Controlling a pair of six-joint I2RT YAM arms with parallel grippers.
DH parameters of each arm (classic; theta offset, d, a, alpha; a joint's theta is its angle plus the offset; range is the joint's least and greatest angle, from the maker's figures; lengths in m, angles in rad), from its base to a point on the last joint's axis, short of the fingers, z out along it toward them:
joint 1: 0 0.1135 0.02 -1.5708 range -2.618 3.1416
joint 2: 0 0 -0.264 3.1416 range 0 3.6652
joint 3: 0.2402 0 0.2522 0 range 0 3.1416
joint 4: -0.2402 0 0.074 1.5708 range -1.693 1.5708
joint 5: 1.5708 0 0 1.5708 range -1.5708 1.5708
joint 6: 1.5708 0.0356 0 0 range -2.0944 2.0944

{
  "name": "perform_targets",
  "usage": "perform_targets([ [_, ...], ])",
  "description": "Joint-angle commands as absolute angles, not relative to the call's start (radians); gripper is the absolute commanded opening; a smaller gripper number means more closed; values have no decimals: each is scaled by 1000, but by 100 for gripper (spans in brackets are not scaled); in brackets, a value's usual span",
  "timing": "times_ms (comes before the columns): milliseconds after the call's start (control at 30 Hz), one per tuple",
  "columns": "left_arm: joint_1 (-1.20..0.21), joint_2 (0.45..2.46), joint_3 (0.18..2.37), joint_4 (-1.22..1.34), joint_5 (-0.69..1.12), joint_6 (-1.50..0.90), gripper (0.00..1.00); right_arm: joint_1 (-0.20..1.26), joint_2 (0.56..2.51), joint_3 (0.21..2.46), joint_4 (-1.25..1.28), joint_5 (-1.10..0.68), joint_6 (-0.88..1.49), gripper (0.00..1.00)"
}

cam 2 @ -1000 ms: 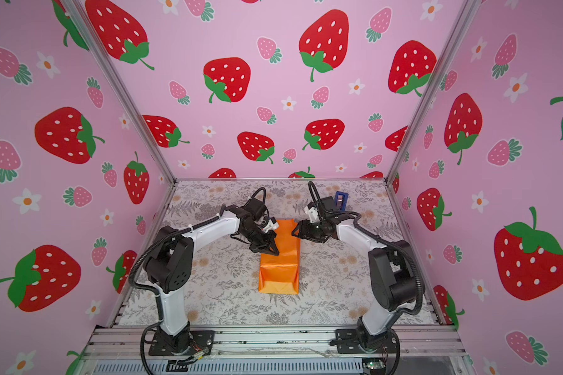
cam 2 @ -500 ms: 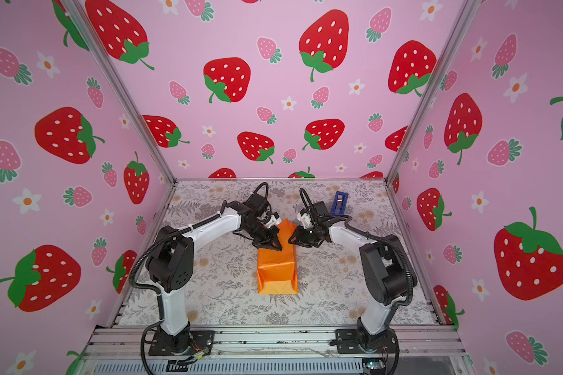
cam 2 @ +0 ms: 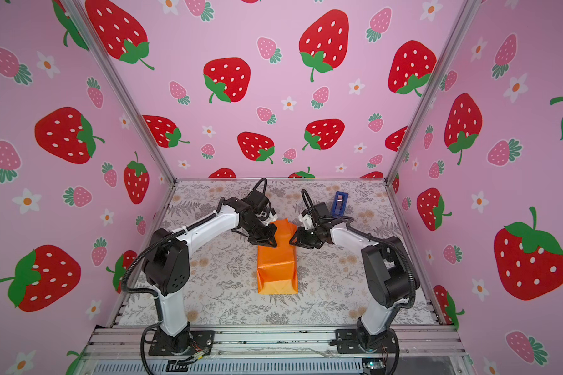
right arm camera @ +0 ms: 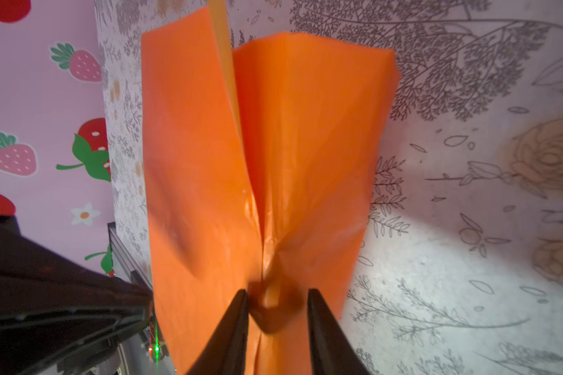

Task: Wrap a gift box in wrapping paper
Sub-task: Fold the wrapping paper in the gift box.

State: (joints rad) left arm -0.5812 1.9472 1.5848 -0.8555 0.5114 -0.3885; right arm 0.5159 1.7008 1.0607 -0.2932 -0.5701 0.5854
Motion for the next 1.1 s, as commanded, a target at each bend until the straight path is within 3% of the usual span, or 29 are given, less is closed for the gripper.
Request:
perform_targets([
  [0, -582, 1927, 1574, -849, 500, -388, 0, 505, 1640, 1048, -320, -549, 584, 46],
  [167, -542, 1820, 1610, -847, 467, -420, 16, 497, 1631, 1051, -327, -572, 579, 58],
  [400, -481, 1705, 1521, -871, 311, -427, 30, 497, 1647, 1048, -320, -603, 573, 60],
  [600, -332, 1654, 1190, -541, 608, -546, 58, 497, 1647, 1022, -281, -625, 591, 61],
  [767, -330, 1742, 1140, -457, 730, -524, 65, 499, 1685, 1018, -269, -624, 585, 53],
  [1067, -347, 1789, 1166, -394, 795, -515, 69, 512, 1702, 1019, -262, -633, 584, 52],
])
